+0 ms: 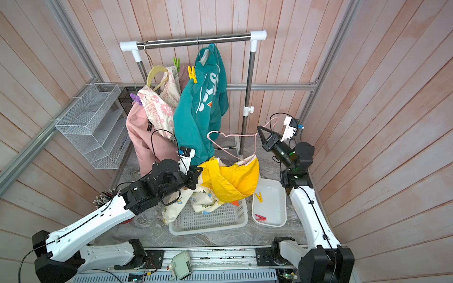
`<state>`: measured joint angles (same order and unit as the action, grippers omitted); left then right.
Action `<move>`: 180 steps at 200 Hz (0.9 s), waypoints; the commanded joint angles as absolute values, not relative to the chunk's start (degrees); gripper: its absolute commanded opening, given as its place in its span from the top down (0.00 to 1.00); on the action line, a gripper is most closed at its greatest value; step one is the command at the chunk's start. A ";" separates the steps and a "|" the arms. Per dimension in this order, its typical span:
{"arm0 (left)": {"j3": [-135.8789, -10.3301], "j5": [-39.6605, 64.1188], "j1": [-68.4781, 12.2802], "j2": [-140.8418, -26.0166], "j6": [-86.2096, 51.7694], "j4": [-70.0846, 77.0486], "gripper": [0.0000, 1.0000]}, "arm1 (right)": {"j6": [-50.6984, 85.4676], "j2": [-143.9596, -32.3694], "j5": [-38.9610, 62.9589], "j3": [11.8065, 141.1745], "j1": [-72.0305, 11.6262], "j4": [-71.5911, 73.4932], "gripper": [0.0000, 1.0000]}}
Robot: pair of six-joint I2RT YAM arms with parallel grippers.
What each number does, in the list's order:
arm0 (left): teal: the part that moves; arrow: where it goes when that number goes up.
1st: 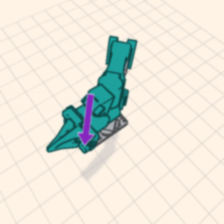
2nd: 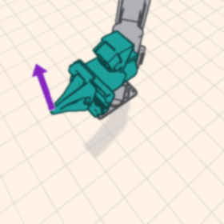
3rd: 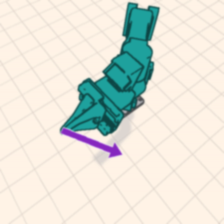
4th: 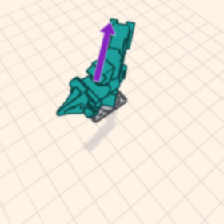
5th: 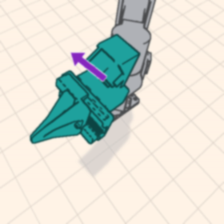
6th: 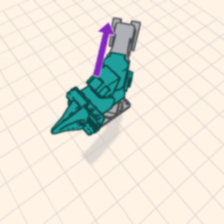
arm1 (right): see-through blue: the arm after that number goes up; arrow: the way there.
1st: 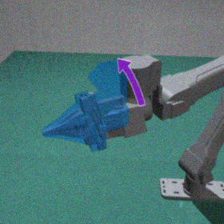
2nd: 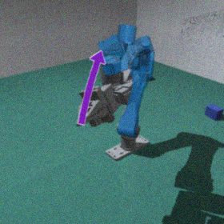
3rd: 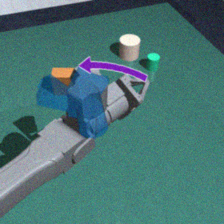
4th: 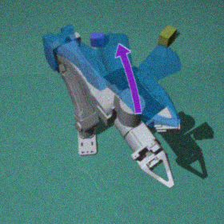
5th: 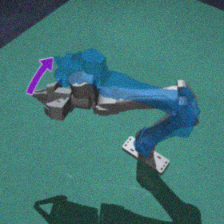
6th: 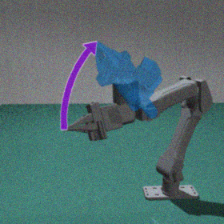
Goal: Remove the clothespins securing jackets to the hanger
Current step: Remove the jacket from the hanger.
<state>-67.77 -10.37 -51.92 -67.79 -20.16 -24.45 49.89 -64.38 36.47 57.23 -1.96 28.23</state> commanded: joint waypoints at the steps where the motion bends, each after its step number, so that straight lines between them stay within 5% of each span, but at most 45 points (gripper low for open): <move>1: -69.21 -14.15 -53.10 -69.84 -20.98 -23.53 1.00 | 47.96 -63.50 37.89 60.19 -1.36 29.78 1.00; 91: -71.81 -15.48 -53.44 -76.68 -24.29 -24.73 1.00 | 54.28 -64.70 39.19 58.07 -3.98 37.60 1.00; 146: -66.82 -16.07 -53.60 -77.17 -24.05 -27.35 1.00 | 45.27 -64.03 37.67 63.54 -2.89 27.73 1.00; 180: -63.93 -13.86 -53.61 -76.98 -23.53 -27.15 0.78 | 39.64 -64.18 37.00 63.20 -2.64 22.88 1.00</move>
